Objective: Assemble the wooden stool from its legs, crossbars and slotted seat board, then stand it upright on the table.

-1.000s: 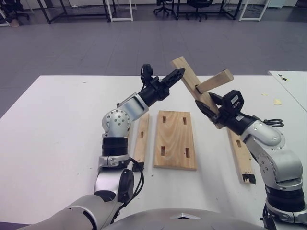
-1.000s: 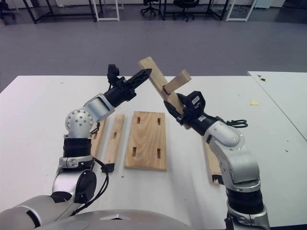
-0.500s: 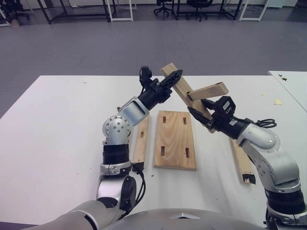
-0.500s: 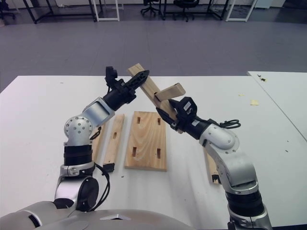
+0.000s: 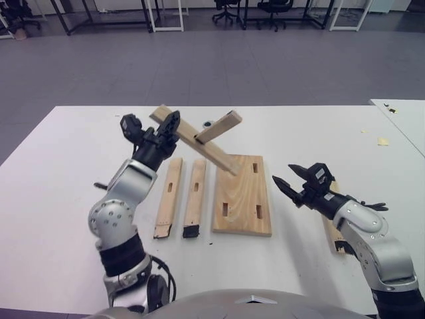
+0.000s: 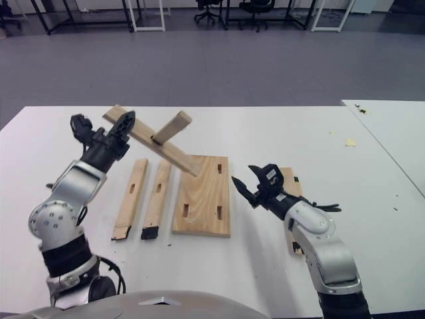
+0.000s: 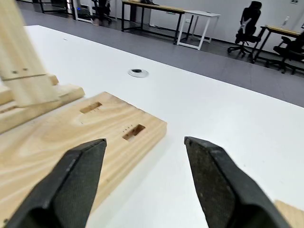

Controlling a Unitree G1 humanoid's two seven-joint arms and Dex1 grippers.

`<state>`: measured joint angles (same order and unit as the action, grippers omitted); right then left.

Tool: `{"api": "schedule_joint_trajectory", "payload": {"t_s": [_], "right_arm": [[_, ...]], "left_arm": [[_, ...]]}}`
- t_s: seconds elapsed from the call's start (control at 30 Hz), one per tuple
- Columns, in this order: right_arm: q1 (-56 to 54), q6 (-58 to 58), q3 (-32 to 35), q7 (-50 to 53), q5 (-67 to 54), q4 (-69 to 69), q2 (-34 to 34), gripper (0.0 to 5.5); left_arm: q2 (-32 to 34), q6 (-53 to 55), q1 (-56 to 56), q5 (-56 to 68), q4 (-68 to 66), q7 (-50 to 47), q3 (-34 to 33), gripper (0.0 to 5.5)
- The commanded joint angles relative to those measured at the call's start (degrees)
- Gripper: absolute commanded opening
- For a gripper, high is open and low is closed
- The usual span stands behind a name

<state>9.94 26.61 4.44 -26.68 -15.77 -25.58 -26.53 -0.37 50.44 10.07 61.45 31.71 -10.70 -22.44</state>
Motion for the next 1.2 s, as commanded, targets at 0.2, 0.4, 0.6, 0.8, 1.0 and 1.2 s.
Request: {"api": "schedule_joint_trajectory", "payload": {"t_s": [0.2, 0.4, 0.6, 0.8, 1.0, 1.2], "right_arm": [[4.6, -4.4, 3.4, 4.9, 2.9, 3.2, 2.8, 3.08], [1.6, -3.5, 1.2, 5.4, 3.7, 3.1, 2.9, 3.08], [1.7, -2.1, 0.9, 6.0, 3.5, 1.3, 3.6, 3.08], [2.8, -1.1, 0.0, 6.6, 3.8, -0.2, 4.5, 3.08], [2.6, -0.2, 0.0, 6.9, 4.0, -0.5, 4.7, 3.08], [-0.7, 1.4, -2.6, 7.0, 5.3, -1.2, 4.4, 3.08]], "left_arm": [[-1.0, -1.7, -16.0, 8.9, 14.8, -13.4, 5.4, 1.02], [2.6, -3.1, -18.4, 1.2, 18.8, -17.0, 11.5, 1.02], [5.4, -5.4, -20.9, -11.8, 20.8, -16.7, 20.1, 1.02], [6.6, -5.3, -25.5, -15.0, 24.7, -17.9, 22.4, 1.02], [8.4, -3.3, -24.5, -14.4, 28.1, -20.8, 22.6, 1.02], [8.9, 1.2, -16.5, -25.1, 26.4, -24.2, 36.3, 1.02]]}}
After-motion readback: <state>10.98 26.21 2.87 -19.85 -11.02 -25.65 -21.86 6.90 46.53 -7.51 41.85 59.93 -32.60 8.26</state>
